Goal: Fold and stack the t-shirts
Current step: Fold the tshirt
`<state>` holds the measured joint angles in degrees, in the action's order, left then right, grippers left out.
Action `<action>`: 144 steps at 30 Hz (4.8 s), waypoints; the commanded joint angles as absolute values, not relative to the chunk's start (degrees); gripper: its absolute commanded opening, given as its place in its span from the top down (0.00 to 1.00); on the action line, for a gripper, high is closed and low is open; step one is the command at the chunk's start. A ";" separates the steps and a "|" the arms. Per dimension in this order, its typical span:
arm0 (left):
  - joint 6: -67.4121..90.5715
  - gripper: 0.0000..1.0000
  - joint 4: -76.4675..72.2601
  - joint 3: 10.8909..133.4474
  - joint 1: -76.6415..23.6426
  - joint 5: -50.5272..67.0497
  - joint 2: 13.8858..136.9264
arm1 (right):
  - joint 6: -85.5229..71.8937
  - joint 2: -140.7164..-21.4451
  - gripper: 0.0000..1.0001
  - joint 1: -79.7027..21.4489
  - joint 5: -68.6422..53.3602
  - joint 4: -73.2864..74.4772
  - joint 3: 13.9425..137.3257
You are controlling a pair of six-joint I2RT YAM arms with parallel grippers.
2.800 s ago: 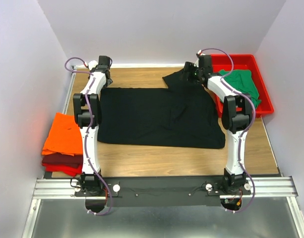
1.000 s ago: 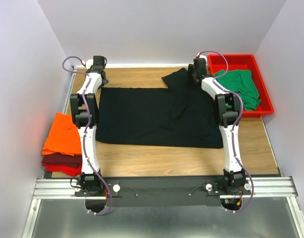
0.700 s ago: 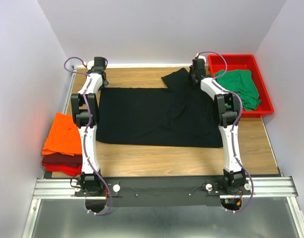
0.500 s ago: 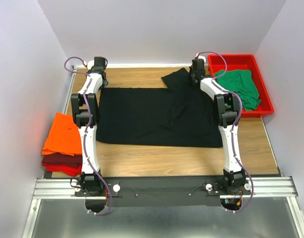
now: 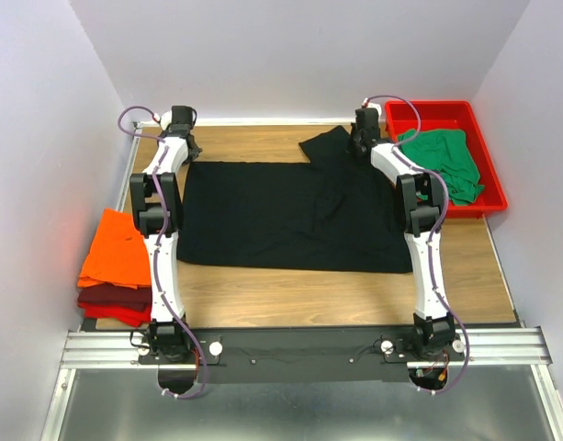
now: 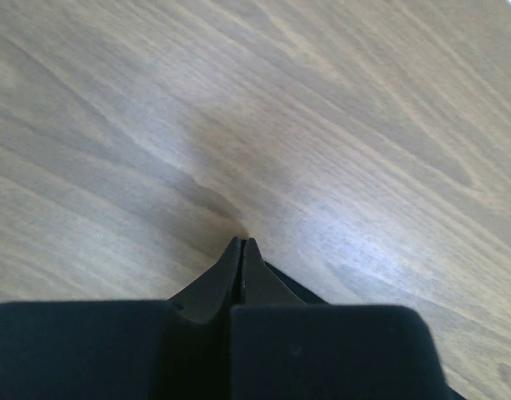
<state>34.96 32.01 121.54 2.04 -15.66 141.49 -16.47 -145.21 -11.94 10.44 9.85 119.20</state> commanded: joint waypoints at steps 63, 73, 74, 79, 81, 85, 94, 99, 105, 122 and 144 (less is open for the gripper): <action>36.56 1.00 5.99 104.26 11.95 12.48 127.45 | -29.44 -105.39 0.99 -9.93 4.48 3.43 77.53; 37.09 1.00 5.01 99.49 12.13 11.95 124.63 | -31.55 -101.43 0.99 -10.63 4.92 2.81 71.11; 37.09 1.00 5.01 99.23 12.22 12.13 124.54 | -31.64 -101.08 1.00 -10.72 4.83 2.64 70.84; 37.27 1.00 4.57 97.74 12.83 12.66 123.22 | -31.99 -99.49 1.00 -10.72 5.01 2.55 69.35; 37.18 1.00 4.48 96.95 12.92 12.57 122.70 | -32.25 -98.70 1.00 -10.81 5.10 2.55 68.56; 37.18 1.00 3.96 94.49 12.92 12.74 121.56 | -32.34 -97.47 1.00 -10.81 5.01 2.55 66.80; 37.18 1.00 2.99 89.04 13.18 11.95 119.09 | -33.13 -95.89 1.00 -11.07 3.43 2.64 62.58; 37.26 1.00 2.90 87.02 13.27 11.69 118.83 | -33.57 -95.54 1.00 -11.42 3.43 2.37 60.74; 37.27 1.00 2.73 84.56 13.18 11.43 117.78 | -34.01 -94.83 1.00 -11.43 4.75 2.37 58.80; 36.48 1.00 2.02 78.49 13.27 10.63 115.75 | -35.42 -97.47 1.00 -11.43 5.71 2.64 57.92; 34.98 1.00 4.74 76.29 13.18 9.23 112.67 | -36.47 -94.40 1.00 -11.25 8.35 5.80 57.48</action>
<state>35.40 3.29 77.60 12.75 10.92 115.37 -35.48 -96.60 -11.20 5.80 4.14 58.92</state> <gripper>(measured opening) 0.008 0.008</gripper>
